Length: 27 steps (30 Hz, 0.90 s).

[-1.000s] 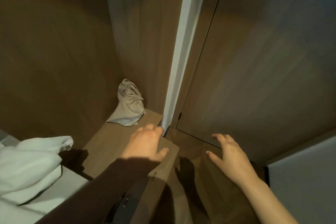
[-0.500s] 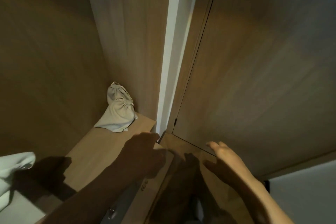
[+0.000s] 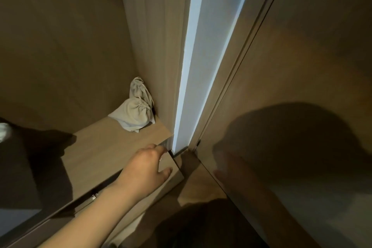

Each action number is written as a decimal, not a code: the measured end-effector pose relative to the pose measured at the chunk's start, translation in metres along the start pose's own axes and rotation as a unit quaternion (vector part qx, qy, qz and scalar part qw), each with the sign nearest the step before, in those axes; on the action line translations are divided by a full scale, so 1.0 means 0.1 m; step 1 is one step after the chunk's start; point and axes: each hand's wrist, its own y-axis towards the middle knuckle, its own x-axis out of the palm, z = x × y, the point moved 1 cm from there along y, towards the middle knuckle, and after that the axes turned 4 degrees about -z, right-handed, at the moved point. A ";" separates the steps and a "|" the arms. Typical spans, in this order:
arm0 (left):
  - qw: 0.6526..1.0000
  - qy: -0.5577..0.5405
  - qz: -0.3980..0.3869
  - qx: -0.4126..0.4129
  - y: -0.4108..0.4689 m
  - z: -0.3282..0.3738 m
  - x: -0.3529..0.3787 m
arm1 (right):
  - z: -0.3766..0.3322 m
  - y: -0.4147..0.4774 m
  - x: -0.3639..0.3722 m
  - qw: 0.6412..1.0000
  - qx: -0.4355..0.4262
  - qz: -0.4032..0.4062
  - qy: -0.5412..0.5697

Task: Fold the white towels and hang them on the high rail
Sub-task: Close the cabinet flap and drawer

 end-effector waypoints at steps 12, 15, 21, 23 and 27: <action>0.996 -0.021 0.018 -0.086 0.30 0.02 0.11 | -0.03 0.49 -0.14 0.997 -0.069 -0.027 -0.004; 0.995 -0.032 0.027 -0.093 0.42 -0.06 0.06 | -0.09 0.63 -0.16 0.996 -0.079 -0.034 -0.020; 0.990 -0.057 0.036 -0.123 0.62 -0.39 0.04 | -0.29 1.02 -0.10 0.990 -0.095 -0.073 -0.074; 0.988 -0.057 0.029 -0.139 0.64 -0.49 0.07 | -0.38 1.12 -0.04 0.988 -0.109 -0.076 -0.082; 0.979 -0.077 0.031 -0.184 0.59 -0.65 0.14 | -0.55 1.30 0.04 0.978 -0.163 -0.079 -0.107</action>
